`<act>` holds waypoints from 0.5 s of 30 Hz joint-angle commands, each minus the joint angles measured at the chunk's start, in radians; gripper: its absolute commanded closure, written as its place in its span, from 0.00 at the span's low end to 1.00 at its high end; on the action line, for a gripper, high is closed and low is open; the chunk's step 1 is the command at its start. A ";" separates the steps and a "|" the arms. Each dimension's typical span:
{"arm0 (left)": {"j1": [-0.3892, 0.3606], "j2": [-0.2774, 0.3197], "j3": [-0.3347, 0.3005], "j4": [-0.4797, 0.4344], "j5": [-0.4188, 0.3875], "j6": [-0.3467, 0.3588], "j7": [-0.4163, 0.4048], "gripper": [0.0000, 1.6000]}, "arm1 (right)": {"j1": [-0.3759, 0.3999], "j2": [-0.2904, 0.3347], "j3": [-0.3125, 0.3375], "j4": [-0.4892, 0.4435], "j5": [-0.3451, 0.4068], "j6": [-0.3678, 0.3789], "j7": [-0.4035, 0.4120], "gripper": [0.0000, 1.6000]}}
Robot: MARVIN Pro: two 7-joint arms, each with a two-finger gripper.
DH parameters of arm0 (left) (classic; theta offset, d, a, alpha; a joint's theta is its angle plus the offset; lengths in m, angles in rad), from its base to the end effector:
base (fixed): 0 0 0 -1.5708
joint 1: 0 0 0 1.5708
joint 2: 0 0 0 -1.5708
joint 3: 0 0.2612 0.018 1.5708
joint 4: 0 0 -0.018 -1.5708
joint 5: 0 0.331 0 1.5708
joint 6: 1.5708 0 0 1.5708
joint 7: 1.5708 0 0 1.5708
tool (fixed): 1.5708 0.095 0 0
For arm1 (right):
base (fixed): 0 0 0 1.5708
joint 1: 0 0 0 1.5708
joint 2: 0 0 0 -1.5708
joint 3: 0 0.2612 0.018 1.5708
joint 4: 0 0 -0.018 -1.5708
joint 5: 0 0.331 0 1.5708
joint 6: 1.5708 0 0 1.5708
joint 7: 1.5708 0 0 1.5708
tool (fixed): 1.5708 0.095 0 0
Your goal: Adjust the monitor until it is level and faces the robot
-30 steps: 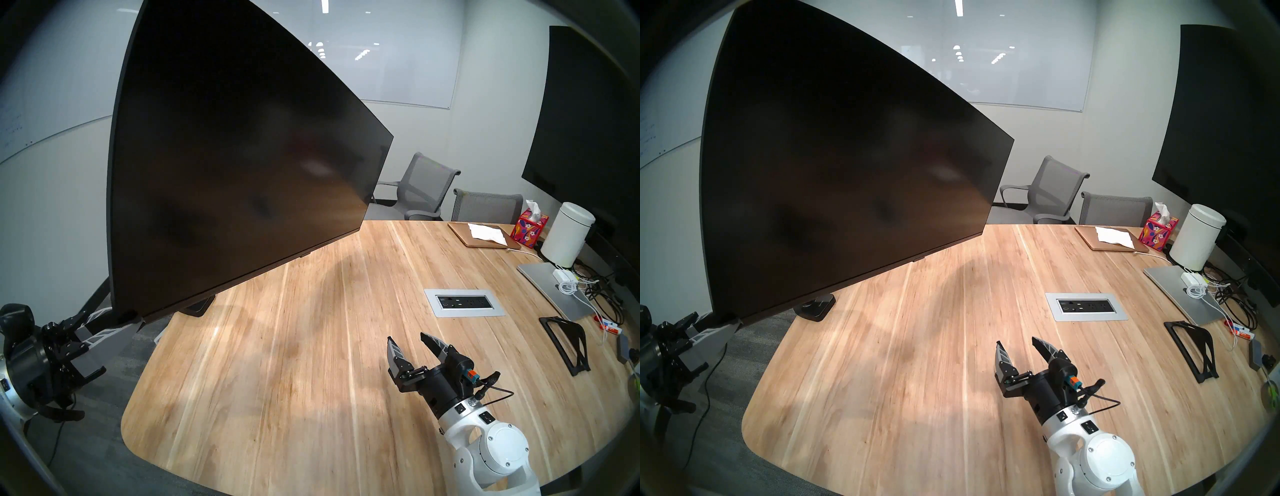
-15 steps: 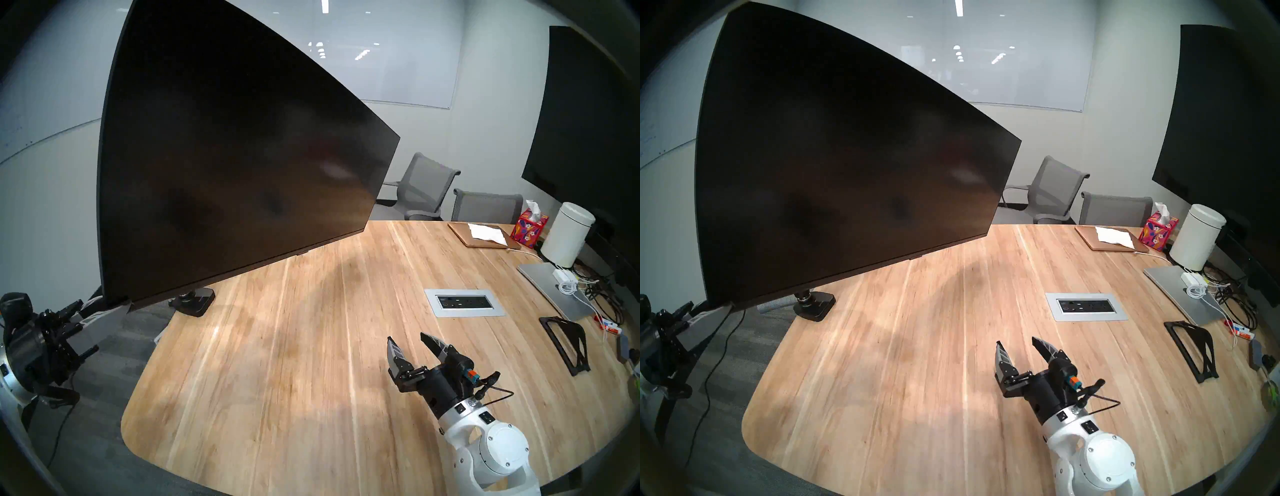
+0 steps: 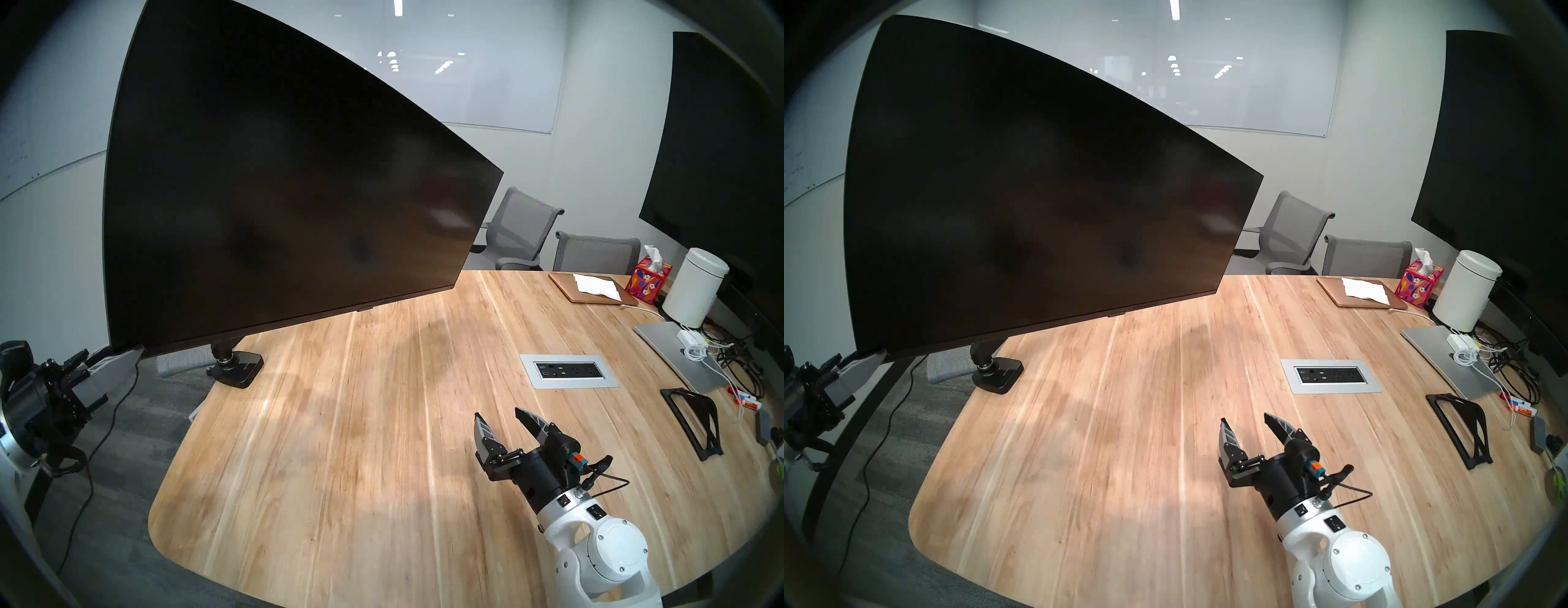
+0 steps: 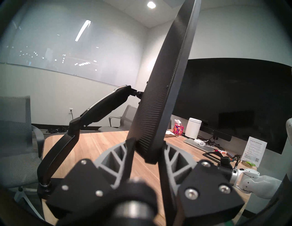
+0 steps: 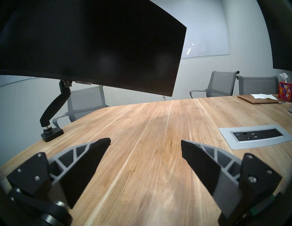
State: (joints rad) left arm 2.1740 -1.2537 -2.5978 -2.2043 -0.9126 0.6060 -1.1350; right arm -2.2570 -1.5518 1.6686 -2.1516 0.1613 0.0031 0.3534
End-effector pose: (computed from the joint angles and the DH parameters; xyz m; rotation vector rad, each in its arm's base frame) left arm 0.2019 0.2061 -0.0781 1.7564 -0.3910 1.7260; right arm 0.2660 -0.0052 -0.2714 -2.1116 -0.1759 -1.9383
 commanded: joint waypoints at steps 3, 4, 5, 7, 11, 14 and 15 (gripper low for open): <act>-0.012 0.020 0.011 0.009 0.016 0.005 0.021 0.22 | 0.002 0.001 0.002 -0.019 -0.002 0.000 -0.001 0.00; -0.013 0.019 0.012 0.009 0.017 0.006 0.021 0.09 | 0.002 0.001 0.002 -0.019 -0.002 0.000 -0.001 0.00; -0.014 0.019 0.012 0.010 0.018 0.008 0.020 0.00 | 0.002 0.001 0.002 -0.019 -0.002 0.000 -0.001 0.00; -0.016 0.018 0.012 0.011 0.020 0.010 0.018 0.00 | 0.002 0.001 0.002 -0.019 -0.002 0.000 -0.001 0.00; -0.018 0.015 0.012 0.011 0.023 0.013 0.016 0.00 | 0.002 0.001 0.002 -0.019 -0.002 0.000 -0.001 0.00; -0.019 0.012 0.009 0.009 0.026 0.017 0.014 0.00 | 0.002 0.001 0.002 -0.019 -0.002 0.000 0.000 0.00; -0.017 0.010 0.006 0.008 0.025 0.020 0.013 0.00 | 0.002 0.001 0.002 -0.019 -0.002 0.000 0.000 0.00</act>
State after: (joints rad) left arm 2.1539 -1.2427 -2.5795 -2.1829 -0.8766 0.6270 -1.1083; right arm -2.2570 -1.5522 1.6688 -2.1516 0.1607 0.0032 0.3537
